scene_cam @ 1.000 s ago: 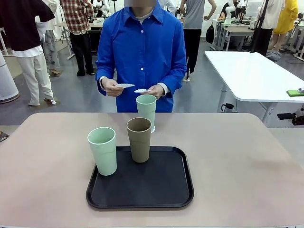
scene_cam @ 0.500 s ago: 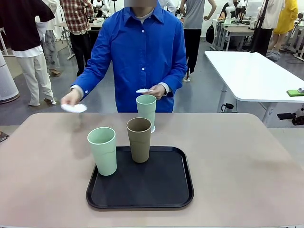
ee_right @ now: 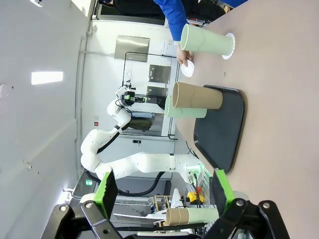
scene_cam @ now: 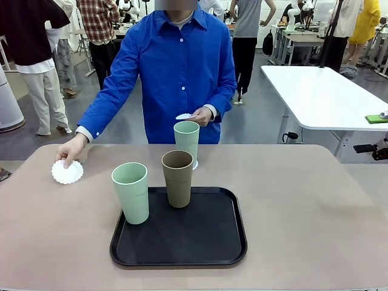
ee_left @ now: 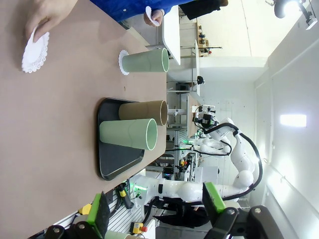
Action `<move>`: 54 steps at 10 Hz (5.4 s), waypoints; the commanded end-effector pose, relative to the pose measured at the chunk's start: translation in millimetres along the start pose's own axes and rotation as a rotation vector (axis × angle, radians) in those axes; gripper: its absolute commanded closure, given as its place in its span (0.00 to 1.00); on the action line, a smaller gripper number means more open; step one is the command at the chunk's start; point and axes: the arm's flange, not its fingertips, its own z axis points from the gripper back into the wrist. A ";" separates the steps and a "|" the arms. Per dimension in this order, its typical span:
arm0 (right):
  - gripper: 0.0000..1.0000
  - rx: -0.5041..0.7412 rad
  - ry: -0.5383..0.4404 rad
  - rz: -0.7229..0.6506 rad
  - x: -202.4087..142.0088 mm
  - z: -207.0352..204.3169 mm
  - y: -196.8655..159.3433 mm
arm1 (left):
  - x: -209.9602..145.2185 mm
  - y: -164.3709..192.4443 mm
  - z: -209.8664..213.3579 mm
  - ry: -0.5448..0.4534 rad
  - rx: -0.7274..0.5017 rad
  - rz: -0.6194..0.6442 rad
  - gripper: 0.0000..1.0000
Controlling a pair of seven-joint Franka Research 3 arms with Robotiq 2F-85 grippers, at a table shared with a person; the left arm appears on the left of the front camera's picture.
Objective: Place coasters on the table and set cups on them.
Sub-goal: Take one Reusable plastic cup from the Flat Tray and place it on a coaster set by the human.
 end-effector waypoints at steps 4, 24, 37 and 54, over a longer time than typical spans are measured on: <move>0.00 0.007 0.001 0.006 -2.4 -0.1 2.0 | -1.5 -1.4 0.9 -0.002 -0.011 -0.002 0.00; 0.00 0.007 0.001 0.006 -2.4 -0.1 2.0 | -4.1 -96.9 -220.6 0.287 0.943 -1.208 0.00; 0.00 0.007 0.001 0.006 -2.4 -0.1 2.0 | 25.3 -33.9 -241.2 0.640 0.278 -1.672 0.00; 0.00 0.007 0.001 0.006 -2.4 -0.1 2.0 | 37.3 82.9 -262.7 0.189 -0.350 -1.611 0.00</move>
